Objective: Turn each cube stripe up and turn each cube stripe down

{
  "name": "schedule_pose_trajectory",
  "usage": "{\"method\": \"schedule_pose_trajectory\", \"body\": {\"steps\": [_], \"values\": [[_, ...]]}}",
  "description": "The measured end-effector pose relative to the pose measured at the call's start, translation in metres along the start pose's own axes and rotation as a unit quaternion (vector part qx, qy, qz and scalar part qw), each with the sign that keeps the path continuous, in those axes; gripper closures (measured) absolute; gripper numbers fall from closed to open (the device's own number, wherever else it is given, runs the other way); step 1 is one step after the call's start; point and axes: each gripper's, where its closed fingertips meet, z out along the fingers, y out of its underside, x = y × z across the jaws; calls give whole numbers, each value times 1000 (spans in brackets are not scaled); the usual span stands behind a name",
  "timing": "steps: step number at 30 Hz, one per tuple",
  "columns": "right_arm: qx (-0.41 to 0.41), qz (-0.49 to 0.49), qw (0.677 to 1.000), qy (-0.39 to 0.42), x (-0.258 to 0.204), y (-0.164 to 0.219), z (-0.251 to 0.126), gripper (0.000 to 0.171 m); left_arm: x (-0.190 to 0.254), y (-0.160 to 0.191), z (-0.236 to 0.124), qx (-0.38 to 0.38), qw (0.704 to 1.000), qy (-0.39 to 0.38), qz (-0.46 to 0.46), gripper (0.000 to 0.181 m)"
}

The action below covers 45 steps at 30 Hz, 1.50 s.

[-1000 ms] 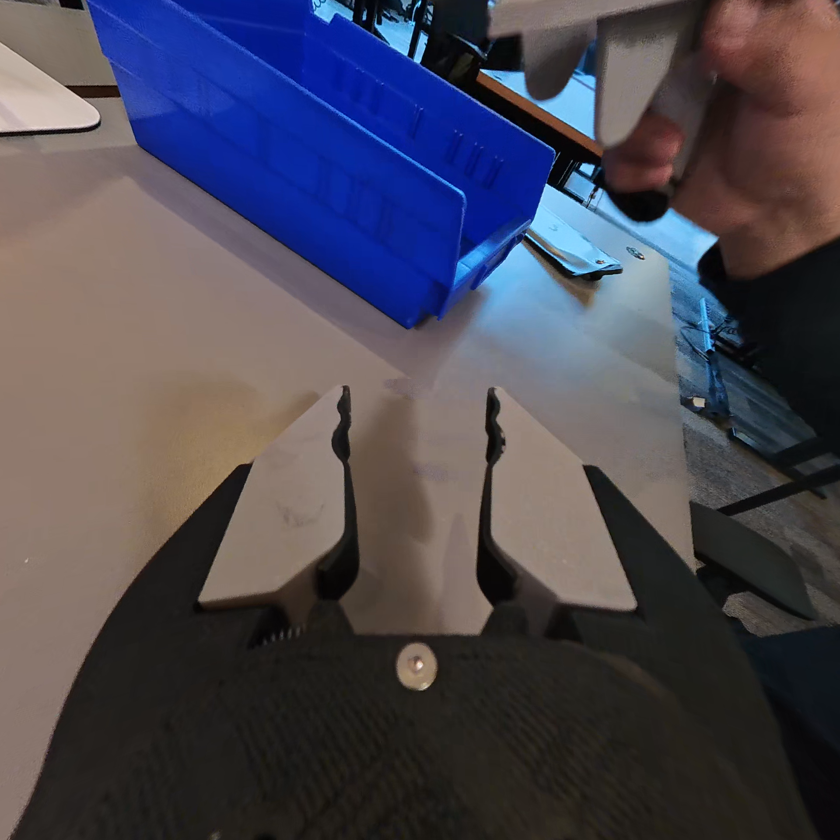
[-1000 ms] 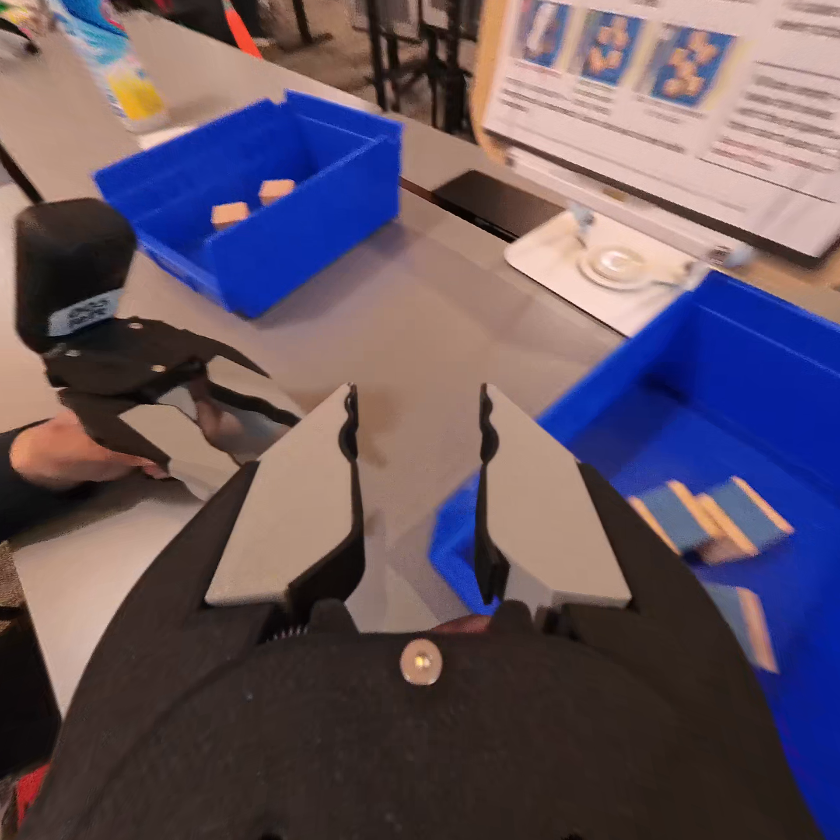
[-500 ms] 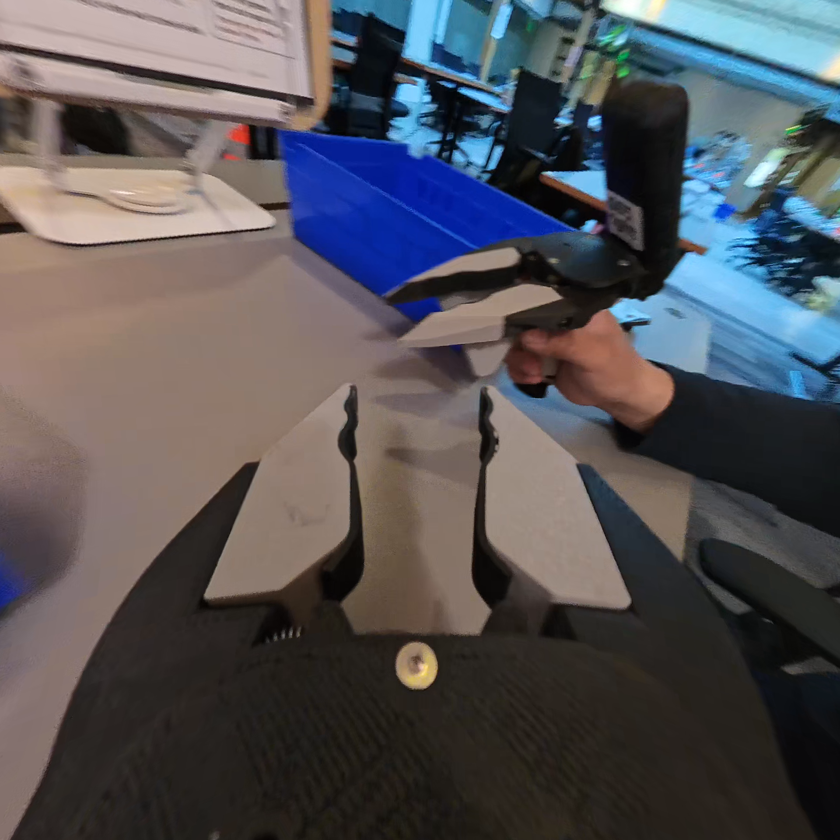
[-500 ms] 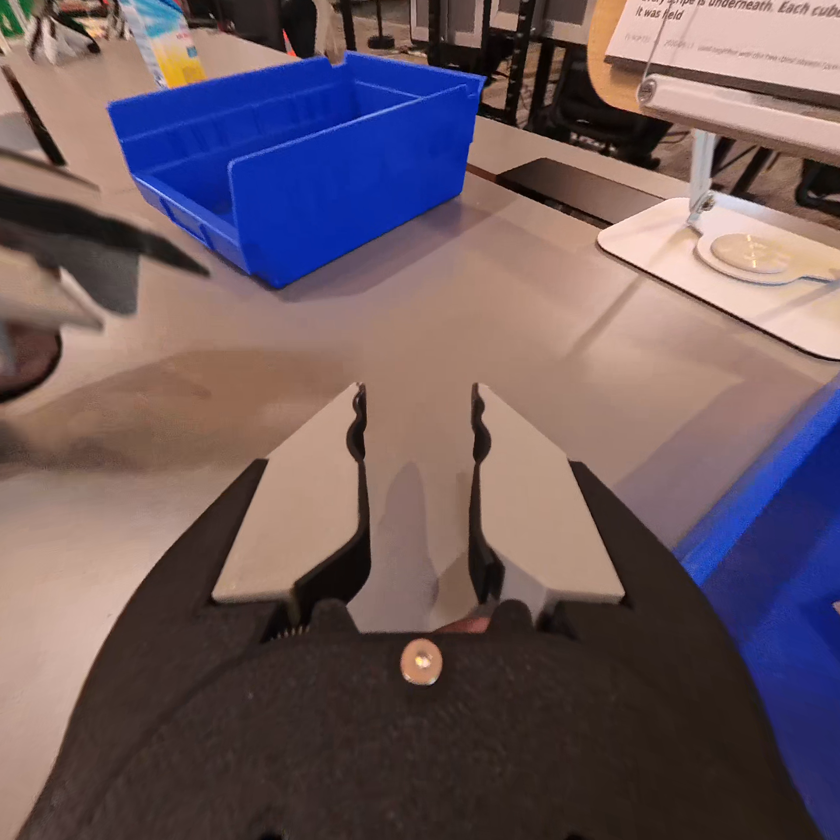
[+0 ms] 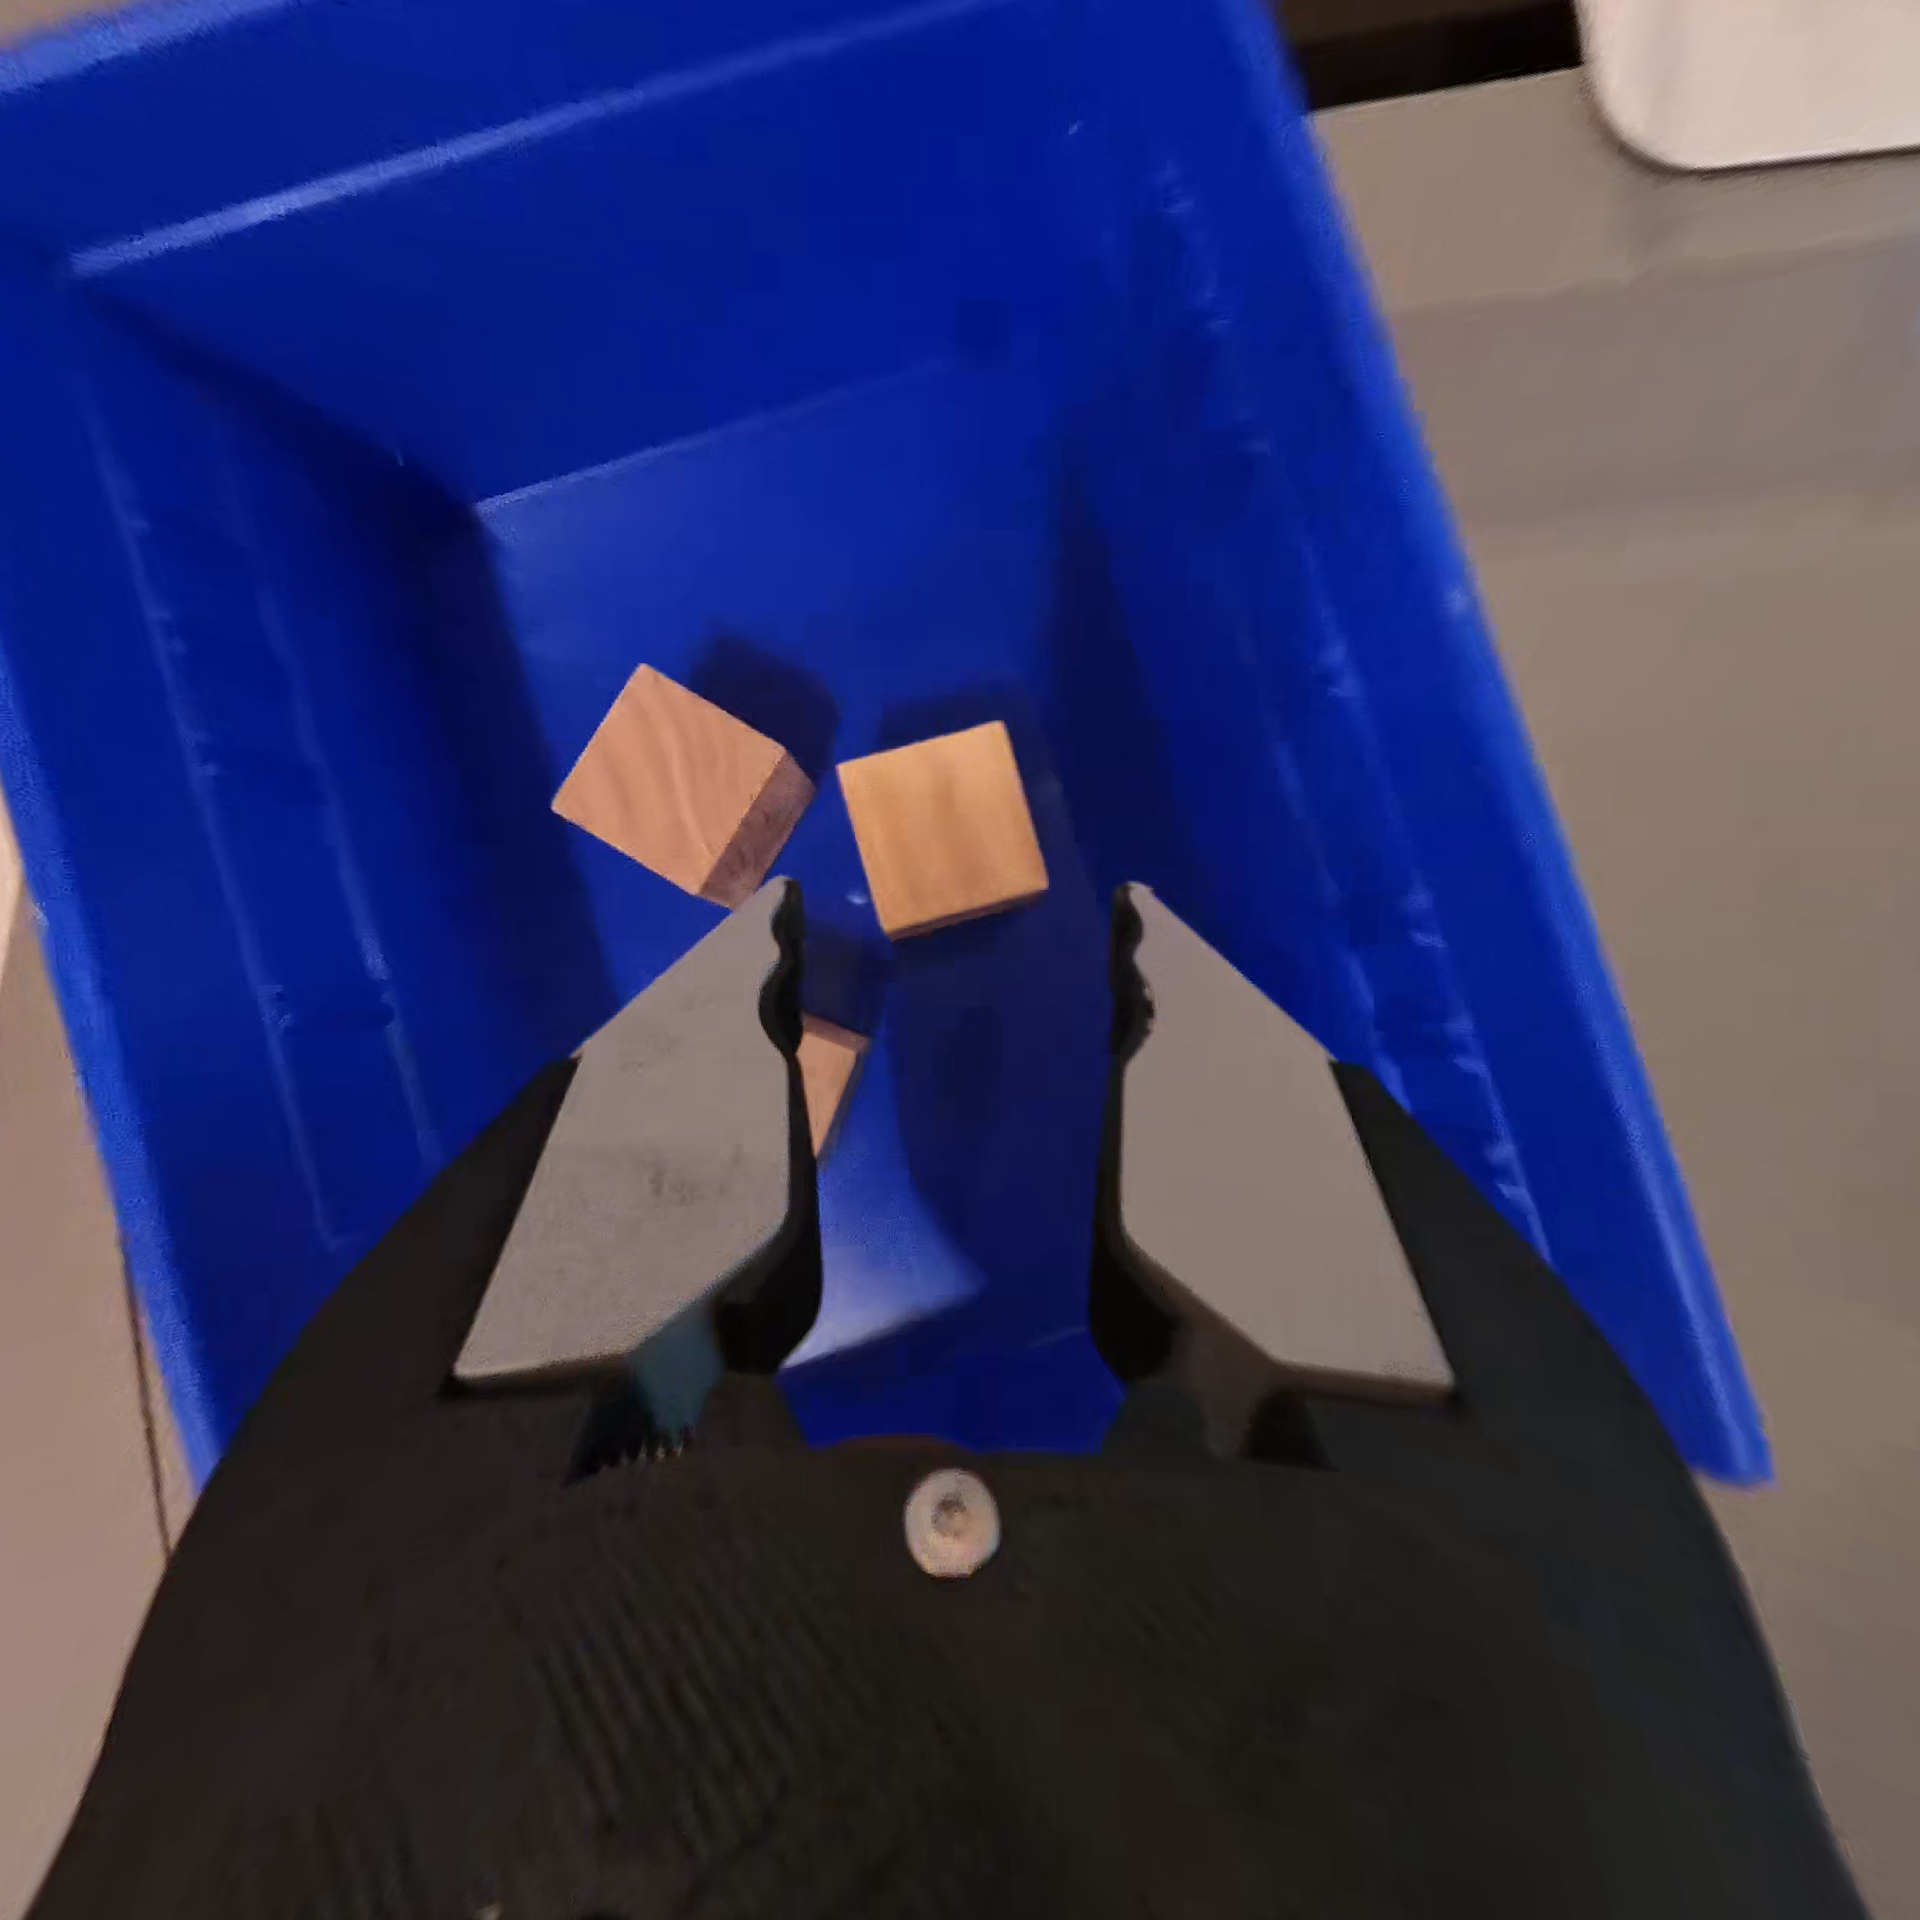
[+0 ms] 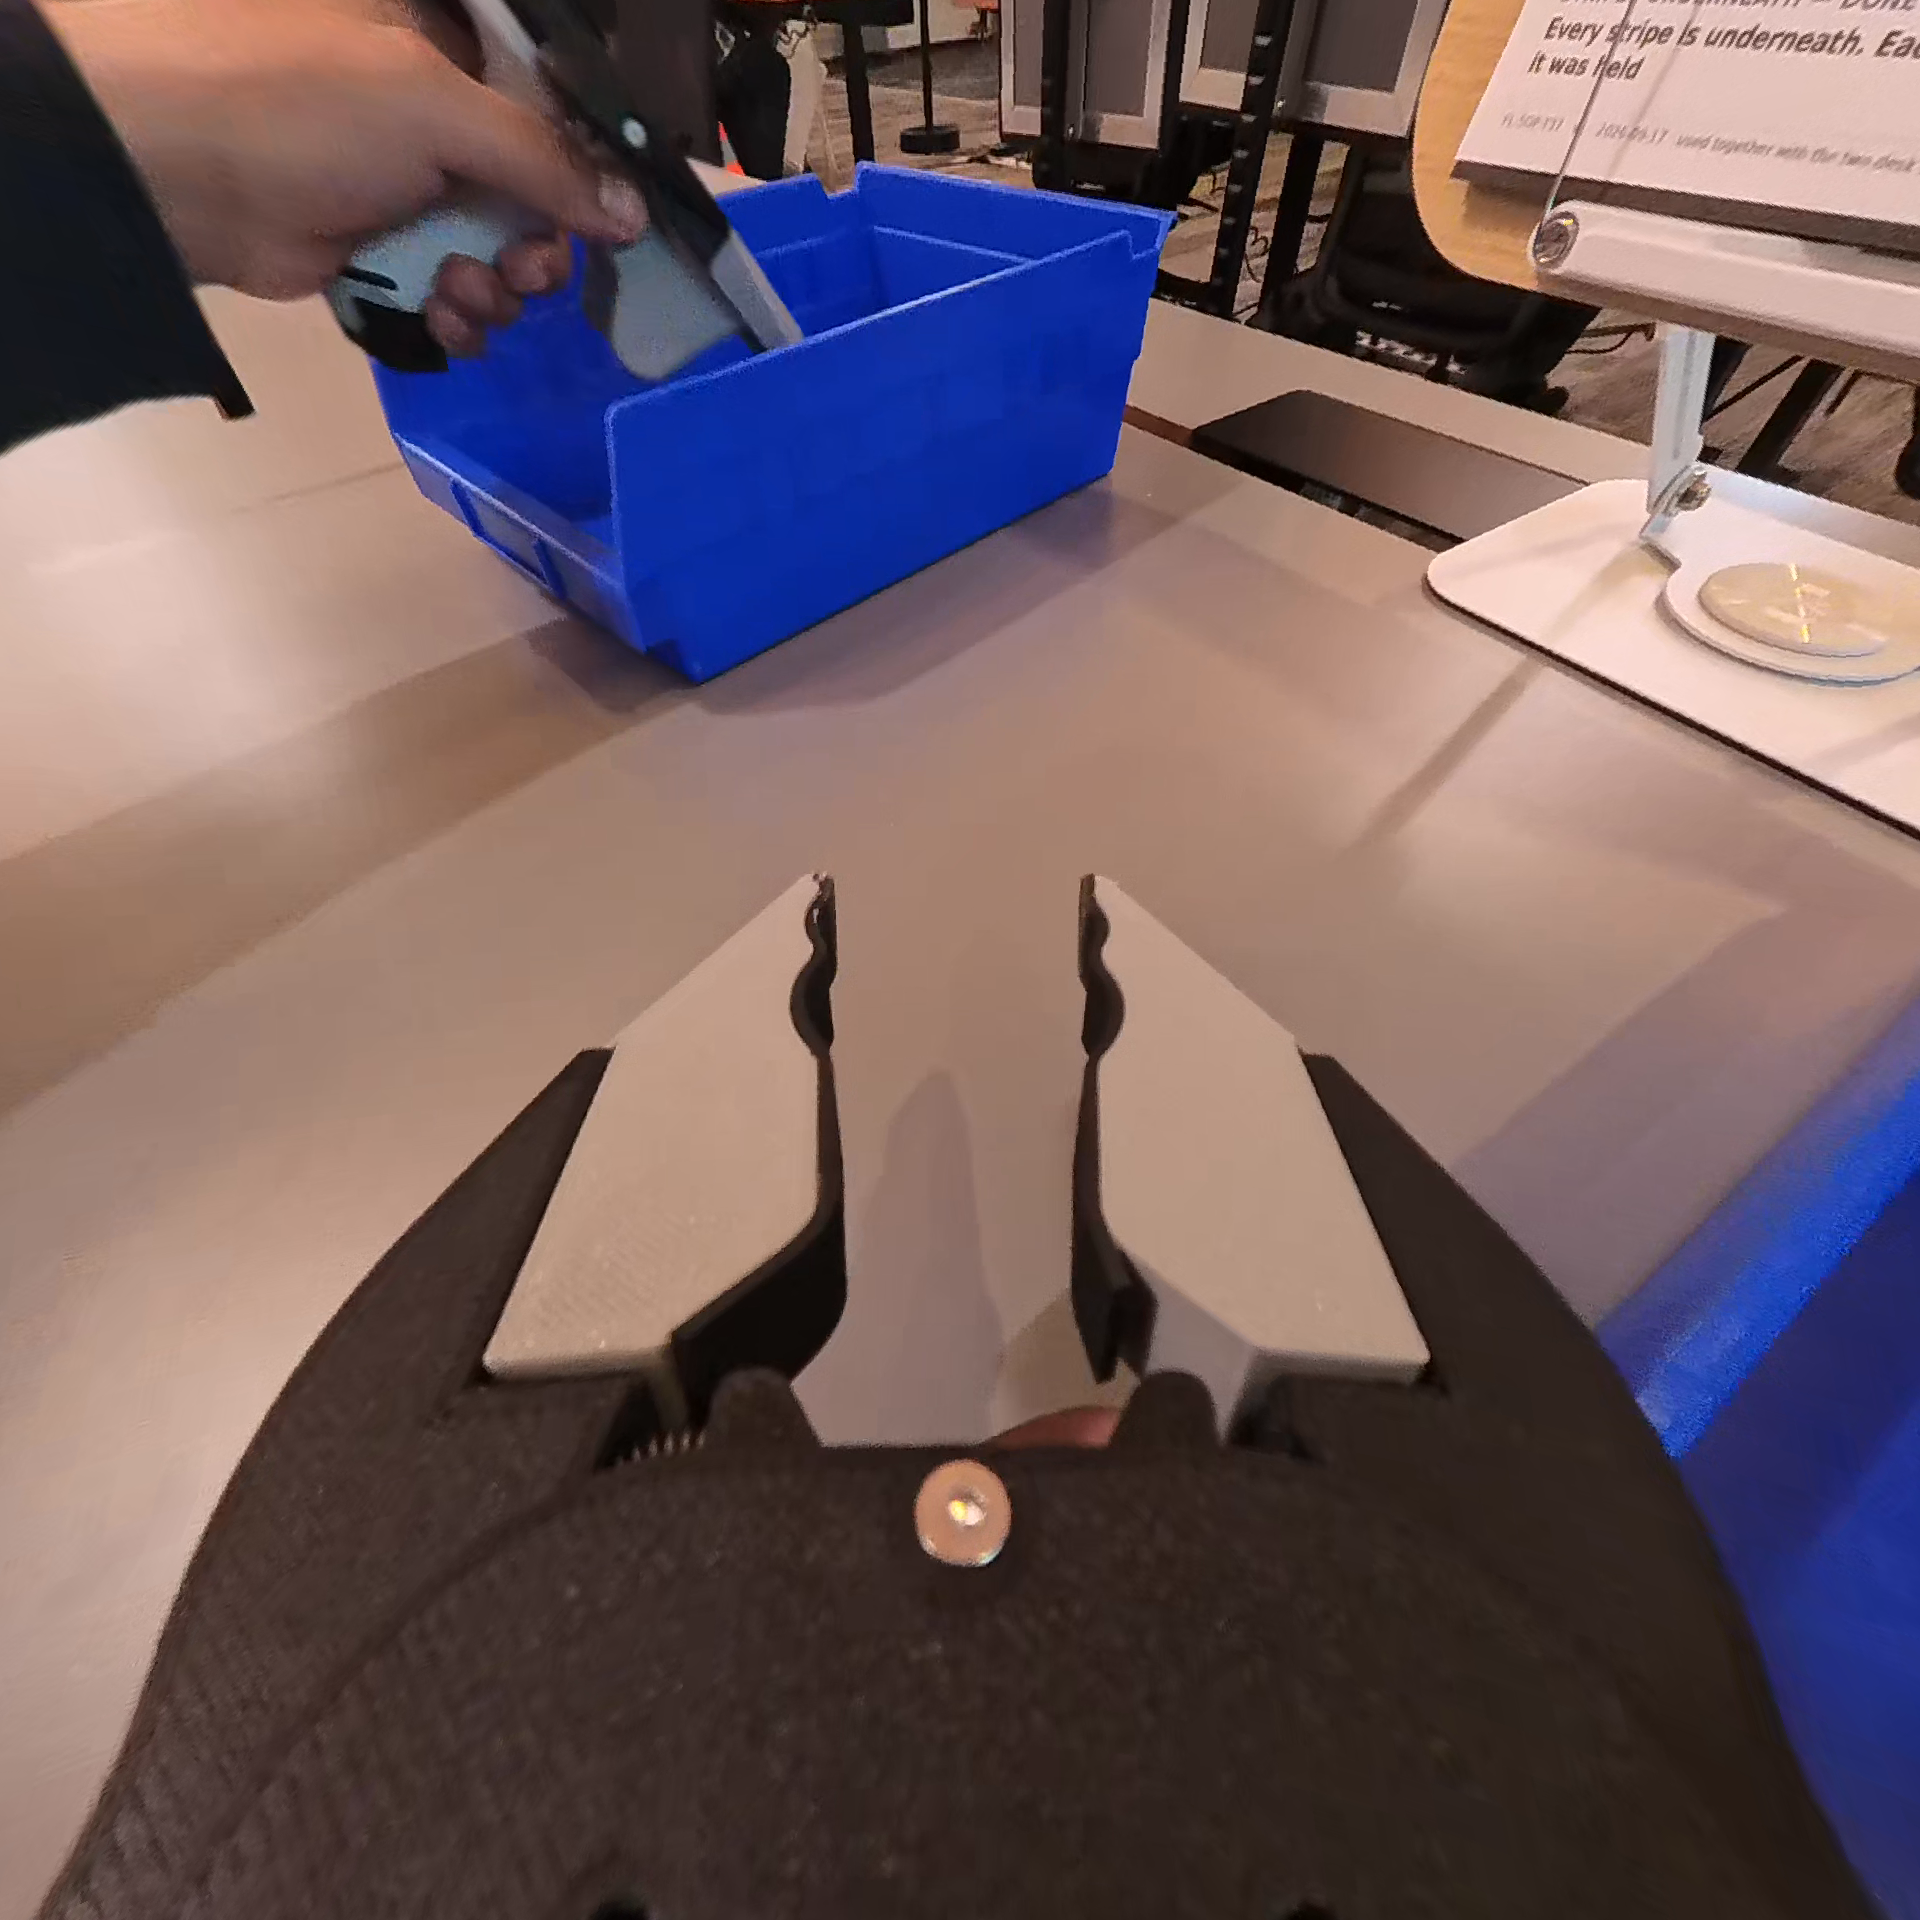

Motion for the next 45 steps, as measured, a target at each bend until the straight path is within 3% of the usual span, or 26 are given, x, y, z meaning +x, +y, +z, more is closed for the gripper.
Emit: {"method": "schedule_pose_trajectory", "body": {"steps": [9,14,16,19,25,30,34,37,43,45], "values": [[-7,-14,1000,6,1,3,2,128,-4,13,52,-82,996,-35,-5,134],[-10,-13,1000,0,-1,5,3,127,-7,1,44,-36,998,-48,25,136],[-11,-13,1000,-14,-6,6,4,123,10,-13,27,20,1000,22,1,136],[1,-24,999,-45,-21,2,4,113,60,-20,-14,70,974,206,-65,136],[66,-94,992,-44,-46,-22,-4,105,114,-14,-96,133,923,356,-63,137],[85,-115,989,-37,-57,-28,-5,101,177,-5,-135,141,876,459,-52,138],[132,-128,983,-1,-54,-44,-15,103,242,17,-136,102,846,522,-34,138],[163,-123,978,36,-45,-53,-23,113,281,28,-131,72,825,559,-34,138],[161,-103,979,64,-26,-52,-27,116,326,28,-126,51,794,604,-44,138],[166,-91,979,74,-18,-54,-31,126,335,28,-126,47,787,614,-47,138]]}}
